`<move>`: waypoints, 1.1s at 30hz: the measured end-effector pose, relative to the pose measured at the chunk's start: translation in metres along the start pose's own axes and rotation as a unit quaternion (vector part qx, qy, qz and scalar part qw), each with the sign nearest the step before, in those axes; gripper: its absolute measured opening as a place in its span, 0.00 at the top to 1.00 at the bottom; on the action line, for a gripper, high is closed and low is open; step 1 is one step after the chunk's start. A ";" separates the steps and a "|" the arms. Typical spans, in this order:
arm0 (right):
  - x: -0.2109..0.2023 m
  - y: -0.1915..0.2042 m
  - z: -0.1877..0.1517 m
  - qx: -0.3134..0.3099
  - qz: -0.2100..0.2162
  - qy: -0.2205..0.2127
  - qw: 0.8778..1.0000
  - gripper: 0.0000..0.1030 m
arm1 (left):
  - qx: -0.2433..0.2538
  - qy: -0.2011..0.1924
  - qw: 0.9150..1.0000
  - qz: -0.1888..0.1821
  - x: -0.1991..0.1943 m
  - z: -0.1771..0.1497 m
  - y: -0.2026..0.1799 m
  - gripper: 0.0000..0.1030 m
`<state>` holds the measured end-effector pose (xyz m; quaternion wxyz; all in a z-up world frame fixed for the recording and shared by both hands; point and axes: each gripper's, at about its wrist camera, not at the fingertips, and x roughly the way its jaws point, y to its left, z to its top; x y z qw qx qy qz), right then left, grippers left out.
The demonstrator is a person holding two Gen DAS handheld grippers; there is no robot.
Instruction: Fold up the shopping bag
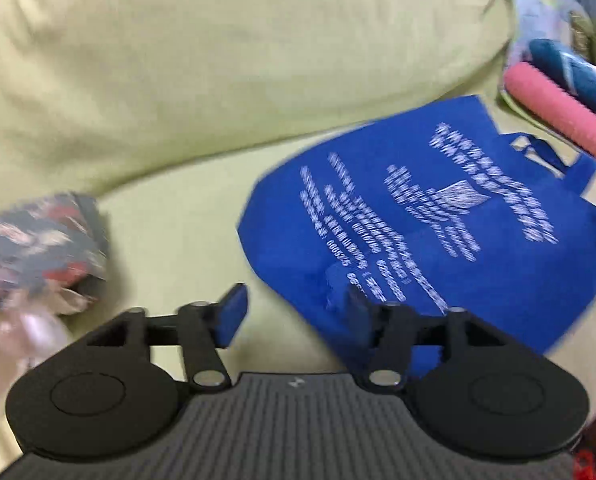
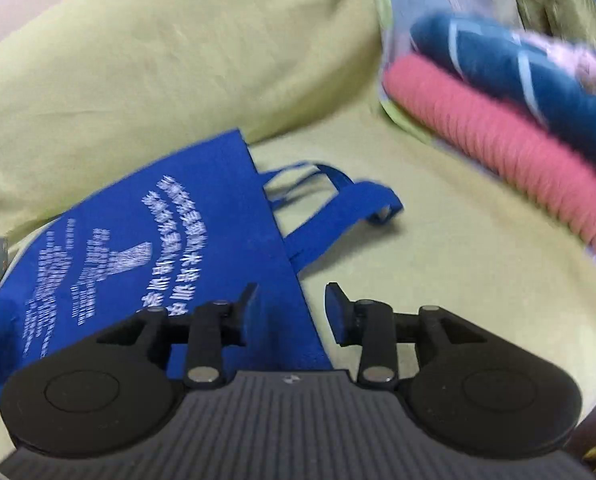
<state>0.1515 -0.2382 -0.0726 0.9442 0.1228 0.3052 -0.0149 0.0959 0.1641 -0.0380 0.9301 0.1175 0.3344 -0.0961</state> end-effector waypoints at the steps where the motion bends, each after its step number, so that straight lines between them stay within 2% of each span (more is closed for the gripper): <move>1: -0.006 0.006 -0.003 -0.012 0.008 -0.007 1.000 0.68 | 0.002 -0.009 1.000 -0.003 -0.011 -0.001 -0.005 0.43; 2: -0.013 0.012 -0.005 -0.024 0.016 -0.013 0.999 0.68 | 0.011 -0.017 1.000 -0.012 -0.018 0.000 -0.013 0.44; 4: -0.012 0.030 -0.013 -0.063 0.042 -0.006 0.997 0.70 | 0.040 -0.030 0.998 -0.030 -0.024 0.004 -0.033 0.56; 5: -0.008 0.035 -0.017 -0.074 0.045 0.003 0.996 0.71 | 0.055 -0.031 0.997 -0.037 -0.023 0.005 -0.044 0.68; 6: -0.004 0.041 -0.021 -0.084 0.047 0.012 0.995 0.70 | 0.069 -0.024 0.996 -0.043 -0.018 0.004 -0.054 0.73; 8: 0.002 0.041 -0.027 -0.075 0.046 0.026 0.996 0.72 | 0.079 0.007 0.996 -0.043 -0.002 0.000 -0.065 0.75; 11: 0.002 0.028 -0.038 -0.067 0.014 0.047 0.997 0.74 | 0.076 0.047 0.996 -0.014 0.016 -0.010 -0.067 0.74; 14: -0.012 0.007 -0.044 -0.046 -0.008 0.056 0.997 0.75 | 0.041 0.044 0.998 -0.023 0.001 -0.012 -0.054 0.69; 15: -0.018 -0.001 -0.043 -0.024 -0.004 0.057 0.998 0.74 | 0.036 0.035 0.998 -0.021 -0.008 -0.012 -0.051 0.59; 17: -0.032 -0.017 -0.042 0.020 0.005 0.059 0.998 0.68 | 0.028 0.015 0.999 -0.014 -0.025 -0.011 -0.047 0.48; 18: -0.035 -0.022 -0.043 0.051 0.023 0.062 0.996 0.67 | 0.022 0.006 1.000 -0.015 -0.031 -0.011 -0.044 0.41; 19: -0.038 -0.028 -0.044 0.082 0.041 0.065 0.994 0.66 | 0.017 0.001 1.000 -0.018 -0.035 -0.010 -0.042 0.38; 21: -0.039 -0.035 -0.049 0.146 0.080 0.076 0.983 0.61 | 0.016 0.003 1.000 -0.013 -0.032 -0.009 -0.040 0.37; 24: -0.021 -0.025 -0.058 0.204 0.124 0.099 0.966 0.55 | 0.006 0.016 1.000 -0.004 -0.026 -0.007 -0.035 0.37; 27: 0.003 -0.002 -0.059 0.231 0.130 0.099 0.959 0.56 | -0.021 0.022 0.999 -0.017 -0.025 -0.007 -0.025 0.37; 28: 0.012 0.003 -0.058 0.239 0.125 0.099 0.958 0.70 | -0.028 0.025 0.999 -0.016 -0.023 -0.007 -0.023 0.37; 29: 0.018 0.005 -0.055 0.236 0.123 0.097 0.959 0.95 | -0.035 0.027 0.999 -0.016 -0.022 -0.008 -0.020 0.37; 30: 0.023 0.007 -0.053 0.233 0.121 0.096 0.960 0.98 | -0.040 0.030 0.999 -0.016 -0.023 -0.009 -0.016 0.37; 33: 0.020 -0.005 -0.040 0.203 0.093 0.082 0.971 0.99 | -0.049 0.035 0.998 -0.017 -0.022 -0.014 -0.009 0.38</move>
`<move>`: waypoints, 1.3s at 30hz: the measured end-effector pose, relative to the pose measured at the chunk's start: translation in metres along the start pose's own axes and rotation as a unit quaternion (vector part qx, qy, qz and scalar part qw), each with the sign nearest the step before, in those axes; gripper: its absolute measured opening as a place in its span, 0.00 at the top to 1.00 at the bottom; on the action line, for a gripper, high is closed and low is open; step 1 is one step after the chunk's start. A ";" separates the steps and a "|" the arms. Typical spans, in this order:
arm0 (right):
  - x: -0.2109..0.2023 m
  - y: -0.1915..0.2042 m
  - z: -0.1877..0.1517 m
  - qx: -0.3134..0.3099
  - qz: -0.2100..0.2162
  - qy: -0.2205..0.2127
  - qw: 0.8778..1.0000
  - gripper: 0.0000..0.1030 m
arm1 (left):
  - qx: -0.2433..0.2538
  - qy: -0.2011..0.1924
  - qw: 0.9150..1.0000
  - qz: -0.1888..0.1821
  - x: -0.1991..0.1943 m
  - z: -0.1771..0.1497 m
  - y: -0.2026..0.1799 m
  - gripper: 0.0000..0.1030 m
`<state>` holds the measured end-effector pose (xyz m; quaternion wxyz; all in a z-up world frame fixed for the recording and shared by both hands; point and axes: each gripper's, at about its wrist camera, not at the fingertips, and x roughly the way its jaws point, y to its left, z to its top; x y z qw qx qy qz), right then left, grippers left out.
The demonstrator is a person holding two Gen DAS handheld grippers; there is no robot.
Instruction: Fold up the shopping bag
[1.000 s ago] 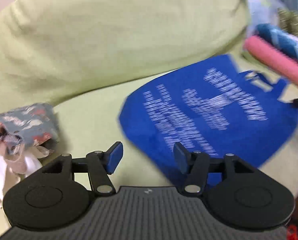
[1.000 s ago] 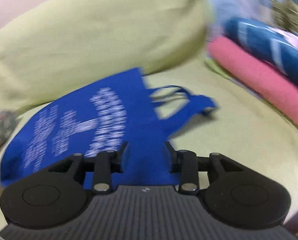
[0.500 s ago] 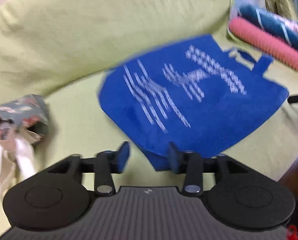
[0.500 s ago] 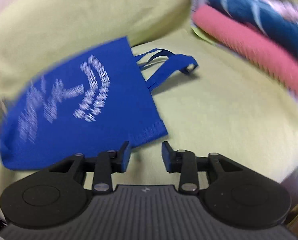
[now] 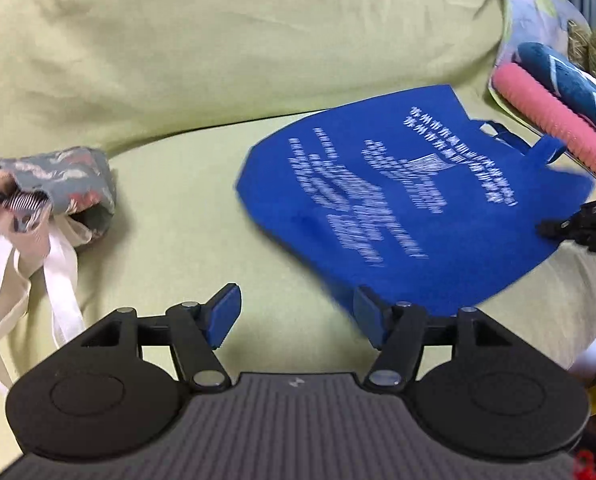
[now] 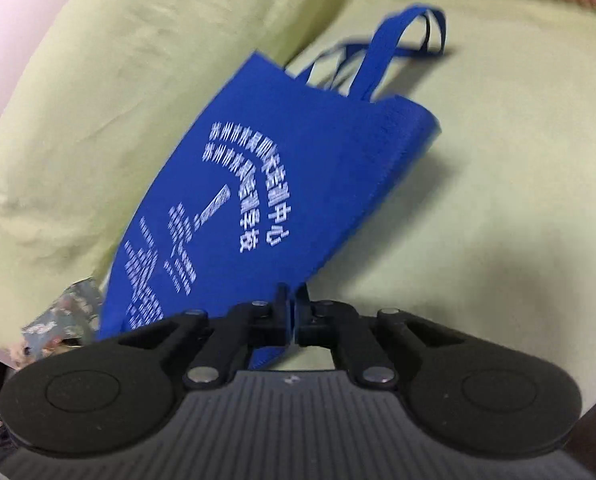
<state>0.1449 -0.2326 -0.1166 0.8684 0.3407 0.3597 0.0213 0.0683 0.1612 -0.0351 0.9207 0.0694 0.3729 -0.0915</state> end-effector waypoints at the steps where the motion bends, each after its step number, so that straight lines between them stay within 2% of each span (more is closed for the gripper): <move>1: -0.005 -0.005 0.008 -0.015 -0.014 -0.008 1.000 0.99 | 0.000 0.002 1.000 -0.005 0.000 -0.001 0.001 0.38; 4: -0.020 -0.035 0.040 -0.024 -0.076 -0.025 0.997 0.96 | -0.004 0.013 0.999 -0.030 0.007 -0.002 -0.001 0.38; 6: -0.031 -0.059 0.061 -0.007 -0.130 -0.038 0.991 0.82 | -0.018 0.020 0.998 -0.057 0.016 0.001 -0.002 0.37; 7: -0.038 -0.064 0.066 0.000 -0.142 -0.047 0.989 0.78 | -0.033 0.024 0.996 -0.077 0.023 0.005 -0.002 0.36; 8: -0.046 -0.069 0.071 0.007 -0.155 -0.056 0.986 0.77 | -0.054 0.029 0.993 -0.102 0.029 0.009 -0.001 0.35; 9: -0.053 -0.067 0.071 -0.001 -0.151 -0.066 0.986 0.76 | -0.080 0.034 0.988 -0.131 0.037 0.013 0.000 0.29; 11: -0.065 -0.058 0.066 -0.025 -0.146 -0.079 0.986 0.62 | -0.137 0.047 0.974 -0.173 0.058 0.021 0.002 0.26; 15: -0.070 -0.041 0.037 -0.075 -0.122 -0.069 0.987 0.58 | -0.221 0.097 0.947 -0.211 0.101 0.022 0.003 0.26; 18: -0.058 -0.040 0.009 -0.093 -0.111 -0.030 0.989 0.57 | -0.265 0.082 0.933 -0.230 0.107 0.018 0.000 0.25; 19: -0.054 -0.042 0.003 -0.101 -0.116 -0.024 0.988 0.57 | -0.280 0.082 0.923 -0.250 0.110 0.018 -0.001 0.28; 20: -0.050 -0.044 -0.004 -0.110 -0.121 -0.019 0.986 0.57 | -0.296 0.083 0.912 -0.272 0.114 0.018 -0.002 0.44; 21: -0.051 -0.042 -0.008 -0.126 -0.123 -0.023 0.984 0.57 | -0.304 0.085 0.905 -0.284 0.118 0.019 -0.005 0.65; 22: -0.051 -0.040 -0.012 -0.141 -0.125 -0.026 0.982 0.57 | -0.298 0.078 0.908 -0.282 0.120 0.023 -0.010 0.77; 23: -0.050 -0.038 -0.011 -0.148 -0.127 -0.021 0.981 0.56 | -0.278 0.061 0.919 -0.274 0.118 0.029 -0.016 0.95; 24: -0.052 -0.039 -0.009 -0.138 -0.123 -0.016 0.983 0.56 | -0.247 0.040 0.933 -0.260 0.112 0.037 -0.022 0.95; 26: -0.057 -0.039 -0.004 -0.117 -0.115 -0.007 0.986 0.57 | -0.148 -0.028 0.963 -0.224 0.087 0.056 -0.041 0.96; 27: -0.062 -0.040 0.001 -0.103 -0.112 -0.010 0.988 0.57 | -0.085 -0.072 0.973 -0.203 0.068 0.063 -0.052 0.96; 28: -0.067 -0.040 0.006 -0.090 -0.110 -0.013 0.990 0.57 | -0.013 -0.120 0.977 -0.177 0.048 0.071 -0.065 0.96; 29: -0.073 -0.037 0.013 -0.084 -0.103 -0.020 0.991 0.57 | 0.060 -0.167 0.972 -0.154 0.029 0.074 -0.078 0.96; 30: -0.080 -0.035 0.019 -0.078 -0.095 -0.028 0.992 0.57 | 0.132 -0.211 0.959 -0.139 0.012 0.075 -0.091 0.96; 31: -0.086 -0.031 0.029 -0.066 -0.075 -0.036 0.994 0.57 | 0.198 -0.244 0.940 -0.135 -0.003 0.073 -0.103 0.96; 33: -0.099 -0.023 0.049 -0.043 -0.035 -0.053 0.997 0.51 | 0.288 -0.273 0.906 -0.147 -0.021 0.063 -0.123 0.96; 35: -0.112 -0.011 0.074 -0.017 0.024 -0.070 0.997 0.31 | 0.347 -0.286 0.879 -0.158 -0.030 0.047 -0.141 0.95; 36: -0.117 -0.002 0.087 -0.018 0.045 -0.081 0.996 0.29 | 0.367 -0.288 0.870 -0.162 -0.033 0.040 -0.150 0.93; 37: -0.122 0.006 0.100 -0.018 0.066 -0.092 0.993 0.23 | 0.378 -0.287 0.864 -0.166 -0.033 0.032 -0.158 0.93; 38: -0.120 0.013 0.110 -0.023 0.066 -0.083 0.994 0.13 | 0.379 -0.285 0.864 -0.170 -0.031 0.027 -0.164 0.93; 39: -0.117 0.020 0.121 -0.028 0.066 -0.073 0.995 0.11 | 0.376 -0.282 0.865 -0.174 -0.029 0.022 -0.168 0.93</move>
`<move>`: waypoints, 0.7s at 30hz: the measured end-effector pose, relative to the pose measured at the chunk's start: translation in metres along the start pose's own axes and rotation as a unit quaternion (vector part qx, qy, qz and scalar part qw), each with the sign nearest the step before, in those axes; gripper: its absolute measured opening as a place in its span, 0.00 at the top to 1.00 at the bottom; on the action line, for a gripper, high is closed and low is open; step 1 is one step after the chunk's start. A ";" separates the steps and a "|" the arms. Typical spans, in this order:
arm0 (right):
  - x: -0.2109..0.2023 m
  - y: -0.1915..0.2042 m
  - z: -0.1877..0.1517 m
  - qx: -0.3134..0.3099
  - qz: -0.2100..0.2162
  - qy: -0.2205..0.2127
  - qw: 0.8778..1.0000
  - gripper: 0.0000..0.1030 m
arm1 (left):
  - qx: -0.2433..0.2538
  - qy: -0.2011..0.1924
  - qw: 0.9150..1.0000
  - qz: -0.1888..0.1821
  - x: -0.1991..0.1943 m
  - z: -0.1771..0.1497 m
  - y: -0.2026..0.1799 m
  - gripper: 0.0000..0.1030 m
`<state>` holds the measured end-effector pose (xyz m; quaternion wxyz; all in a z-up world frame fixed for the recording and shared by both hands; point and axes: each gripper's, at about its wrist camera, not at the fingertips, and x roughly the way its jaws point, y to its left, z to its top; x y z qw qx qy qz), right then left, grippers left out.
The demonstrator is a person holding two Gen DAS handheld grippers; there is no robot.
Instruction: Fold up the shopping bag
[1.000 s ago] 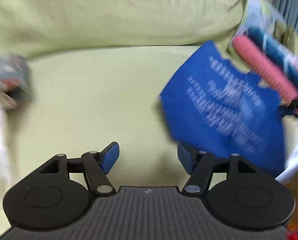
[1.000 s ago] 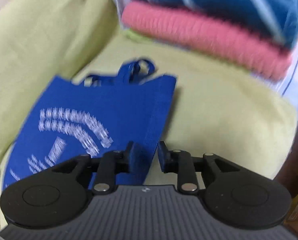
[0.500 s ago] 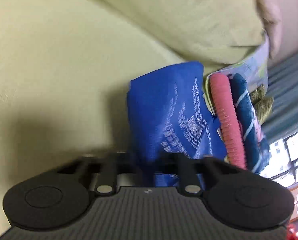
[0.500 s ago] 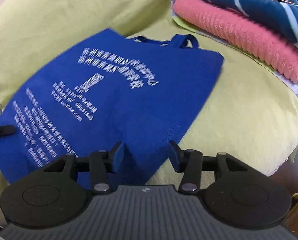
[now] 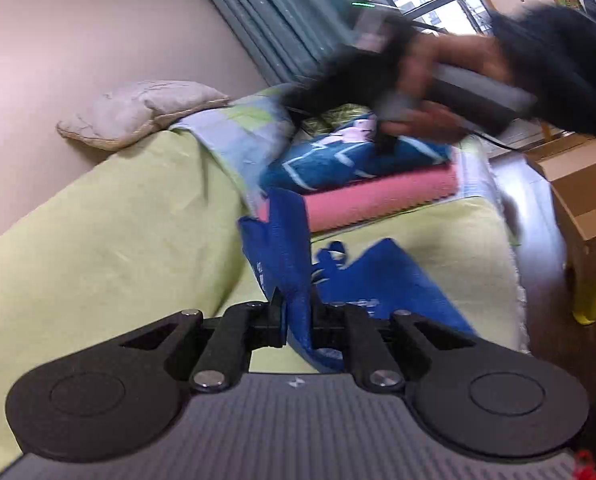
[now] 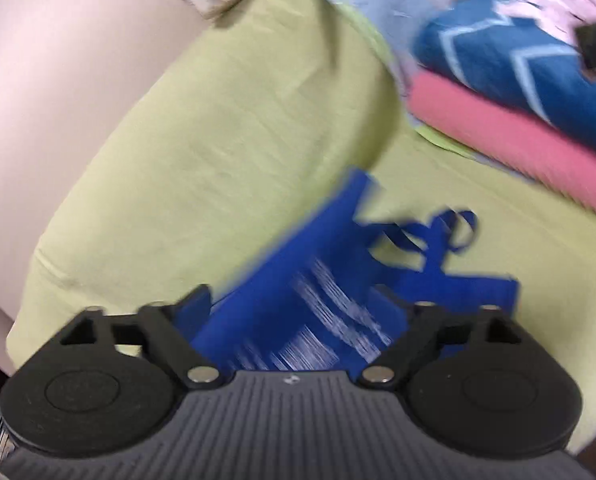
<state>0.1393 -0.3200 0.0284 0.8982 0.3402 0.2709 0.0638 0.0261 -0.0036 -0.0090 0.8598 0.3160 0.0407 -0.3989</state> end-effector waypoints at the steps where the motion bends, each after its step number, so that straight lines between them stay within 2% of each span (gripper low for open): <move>1: 0.005 0.006 0.010 -0.004 0.000 0.010 1.000 0.10 | -0.007 0.001 1.000 -0.002 0.001 -0.001 -0.004 0.93; 3: 0.029 0.004 0.016 0.005 -0.052 0.050 0.997 0.14 | -0.028 0.002 1.000 -0.003 0.000 -0.005 -0.009 0.93; 4: 0.045 -0.003 0.013 0.019 -0.077 0.080 0.994 0.23 | -0.043 0.004 0.999 -0.006 -0.003 -0.008 -0.008 0.92; 5: 0.060 -0.010 0.011 0.034 -0.101 0.108 0.988 0.47 | -0.058 0.007 0.998 -0.007 -0.005 -0.011 -0.008 0.91; 6: 0.066 -0.010 0.007 0.043 -0.086 0.108 0.989 0.62 | -0.069 0.015 0.997 -0.006 -0.003 -0.013 -0.008 0.91; 7: 0.072 -0.009 0.002 0.052 -0.071 0.109 0.990 0.84 | -0.077 0.024 0.997 -0.004 0.000 -0.016 -0.007 0.91; 8: 0.078 -0.009 -0.002 0.060 -0.056 0.109 0.991 0.98 | -0.082 0.034 0.996 0.001 0.002 -0.021 -0.005 0.91; 11: 0.095 -0.007 -0.014 0.086 -0.012 0.110 0.990 0.98 | -0.101 0.059 0.993 0.025 0.010 -0.033 0.006 0.92; 12: 0.097 0.008 -0.013 0.074 0.001 0.099 0.992 0.98 | -0.107 0.066 0.991 0.037 0.010 -0.038 0.013 0.93; 17: 0.104 0.094 0.007 0.021 0.076 0.035 0.996 0.98 | -0.119 0.070 0.980 0.146 0.009 -0.046 0.080 0.93; 21: 0.081 0.158 0.028 -0.001 0.169 -0.054 0.984 0.98 | -0.089 0.040 0.965 0.243 -0.002 -0.027 0.141 0.93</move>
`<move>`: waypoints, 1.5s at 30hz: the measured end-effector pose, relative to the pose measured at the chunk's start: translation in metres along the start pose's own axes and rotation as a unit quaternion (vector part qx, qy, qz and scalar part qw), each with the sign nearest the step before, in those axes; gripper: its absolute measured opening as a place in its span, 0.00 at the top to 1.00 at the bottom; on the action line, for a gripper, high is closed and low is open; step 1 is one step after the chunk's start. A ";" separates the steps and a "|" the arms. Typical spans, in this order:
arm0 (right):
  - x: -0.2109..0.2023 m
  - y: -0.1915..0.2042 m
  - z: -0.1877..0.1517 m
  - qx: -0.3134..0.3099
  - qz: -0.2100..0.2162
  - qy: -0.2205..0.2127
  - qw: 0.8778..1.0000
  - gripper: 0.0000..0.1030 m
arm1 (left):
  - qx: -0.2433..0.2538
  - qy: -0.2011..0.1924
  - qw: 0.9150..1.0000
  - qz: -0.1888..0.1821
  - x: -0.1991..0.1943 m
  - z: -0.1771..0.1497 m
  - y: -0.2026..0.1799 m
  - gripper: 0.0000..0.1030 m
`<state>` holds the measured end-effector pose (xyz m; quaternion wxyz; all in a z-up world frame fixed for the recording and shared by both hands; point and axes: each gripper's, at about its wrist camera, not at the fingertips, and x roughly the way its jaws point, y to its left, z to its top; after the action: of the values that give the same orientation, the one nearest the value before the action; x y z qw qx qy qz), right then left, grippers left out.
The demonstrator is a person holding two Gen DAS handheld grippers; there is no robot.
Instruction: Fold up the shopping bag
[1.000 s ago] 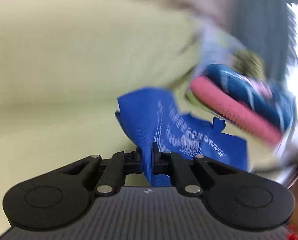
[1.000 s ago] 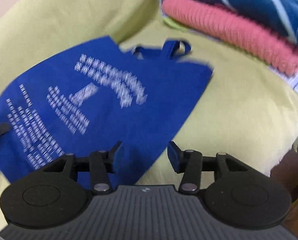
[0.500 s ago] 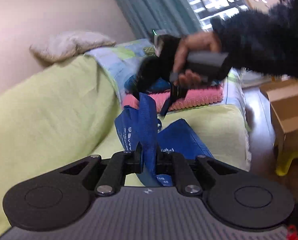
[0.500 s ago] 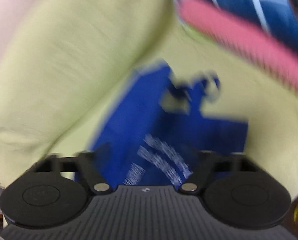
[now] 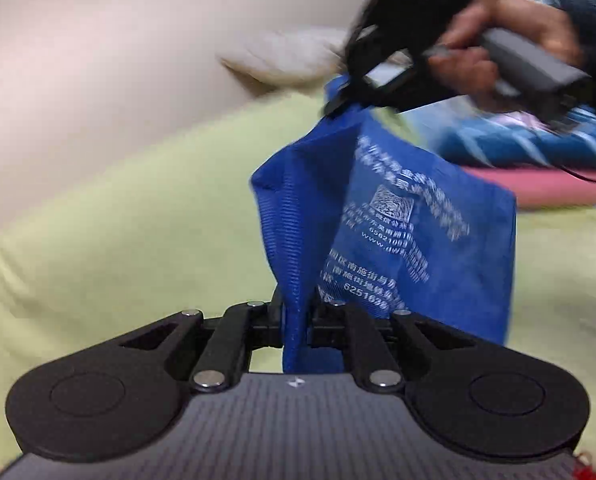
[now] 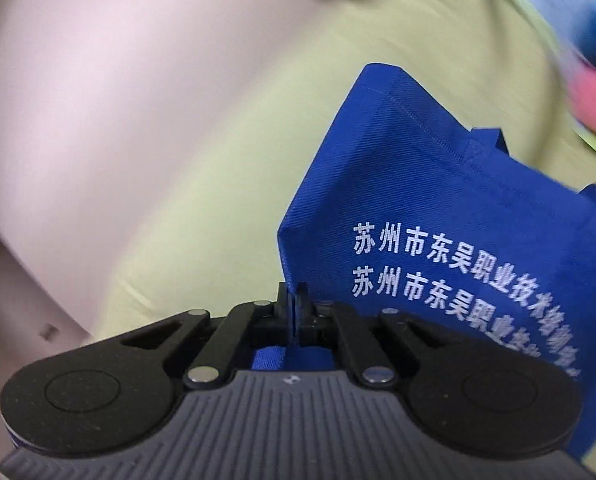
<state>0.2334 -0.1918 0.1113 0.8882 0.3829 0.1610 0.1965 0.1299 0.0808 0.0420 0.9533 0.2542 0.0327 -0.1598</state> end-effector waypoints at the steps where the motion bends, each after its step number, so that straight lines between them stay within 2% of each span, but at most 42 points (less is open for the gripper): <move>1: -0.005 0.016 0.004 -0.007 0.027 -0.027 0.999 0.98 | 0.006 -0.013 1.000 0.016 0.000 0.008 0.011 0.93; 3: -0.024 0.032 0.003 -0.017 0.047 -0.068 0.996 0.98 | 0.025 -0.027 0.999 0.038 -0.002 0.017 0.024 0.87; 6: -0.058 0.024 -0.024 -0.015 0.016 -0.089 0.996 0.98 | 0.038 -0.016 0.999 0.034 -0.007 0.005 0.025 0.79; 7: -0.066 0.012 -0.042 -0.003 -0.007 -0.075 0.997 0.98 | 0.037 0.000 0.999 0.020 -0.010 -0.007 0.022 0.76; 8: -0.074 0.000 -0.059 0.009 -0.029 -0.060 0.998 0.97 | 0.039 0.021 0.999 0.007 -0.012 -0.020 0.016 0.67; 9: -0.079 -0.014 -0.079 0.019 -0.055 -0.035 0.998 0.96 | 0.044 0.044 0.998 -0.002 -0.013 -0.035 0.007 0.57; 11: -0.088 -0.043 -0.121 0.041 -0.105 0.035 0.993 0.90 | 0.060 0.104 0.993 -0.017 -0.021 -0.073 -0.012 0.51; 12: -0.094 -0.058 -0.146 0.059 -0.127 0.076 0.987 0.88 | 0.063 0.135 0.989 -0.021 -0.027 -0.090 -0.019 0.50; 14: -0.104 -0.076 -0.188 0.068 -0.144 0.147 0.976 0.84 | 0.057 0.196 0.979 -0.026 -0.042 -0.123 -0.030 0.50; 17: -0.127 -0.084 -0.228 0.038 -0.166 0.218 0.961 0.79 | 0.026 0.249 0.967 -0.037 -0.068 -0.143 -0.036 0.50; 18: -0.135 -0.087 -0.241 0.027 -0.173 0.240 0.955 0.78 | 0.023 0.257 0.965 -0.039 -0.073 -0.142 -0.039 0.50; 19: -0.138 -0.085 -0.244 0.004 -0.172 0.252 0.952 0.74 | 0.022 0.261 0.964 -0.041 -0.077 -0.138 -0.043 0.50; 20: -0.142 -0.083 -0.247 -0.019 -0.171 0.264 0.949 0.65 | 0.022 0.263 0.964 -0.045 -0.083 -0.134 -0.047 0.50; 21: -0.145 -0.078 -0.248 -0.046 -0.167 0.280 0.944 0.64 | 0.020 0.260 0.964 -0.051 -0.086 -0.127 -0.051 0.50; 24: -0.154 -0.067 -0.239 -0.147 -0.176 0.265 0.937 0.64 | 0.007 0.237 0.968 -0.077 -0.086 -0.096 -0.067 0.50; 28: -0.159 -0.063 -0.216 -0.276 -0.189 0.241 0.911 0.62 | 0.057 0.204 0.972 -0.102 -0.067 -0.074 -0.103 0.47; 31: -0.135 -0.067 -0.198 -0.368 -0.203 0.227 0.879 0.58 | 0.105 0.210 0.966 -0.113 -0.047 -0.074 -0.127 0.47; 33: -0.129 -0.066 -0.188 -0.433 -0.207 0.215 0.850 0.53 | 0.131 0.217 0.960 -0.118 -0.036 -0.083 -0.138 0.48; 34: -0.124 -0.068 -0.183 -0.467 -0.204 0.212 0.834 0.44 | 0.141 0.226 0.957 -0.118 -0.035 -0.090 -0.143 0.51; 36: -0.112 -0.070 -0.176 -0.542 -0.192 0.209 0.791 0.35 | 0.166 0.235 0.952 -0.106 -0.034 -0.101 -0.149 0.84; 38: -0.102 -0.069 -0.180 -0.617 -0.160 0.220 0.738 0.26 | 0.182 0.236 0.949 -0.098 -0.033 -0.108 -0.149 0.86; 39: -0.097 -0.069 -0.181 -0.652 -0.144 0.225 0.709 0.26 | 0.192 0.232 0.949 -0.094 -0.033 -0.110 -0.149 0.88; 40: -0.093 -0.069 -0.184 -0.676 -0.130 0.232 0.688 0.26 | 0.204 0.226 0.948 -0.089 -0.033 -0.112 -0.149 0.88; 42: -0.077 -0.075 -0.186 -0.700 -0.104 0.258 0.657 0.30 | 0.226 0.218 0.946 -0.078 -0.029 -0.115 -0.148 0.90; 43: -0.070 -0.078 -0.187 -0.712 -0.092 0.270 0.642 0.40 | 0.234 0.216 0.945 -0.072 -0.024 -0.118 -0.146 0.90; 44: -0.061 -0.082 -0.185 -0.713 -0.089 0.285 0.635 0.64 | 0.241 0.215 0.944 -0.065 -0.018 -0.121 -0.144 0.90; 45: -0.051 -0.086 -0.182 -0.704 -0.083 0.311 0.633 0.80 | 0.247 0.214 0.943 -0.057 -0.011 -0.124 -0.141 0.90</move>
<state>0.1290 -0.1581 -0.0648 0.7983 -0.4571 0.2717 0.2828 0.0763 0.0298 -0.1304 0.8202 0.5080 0.2098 -0.1587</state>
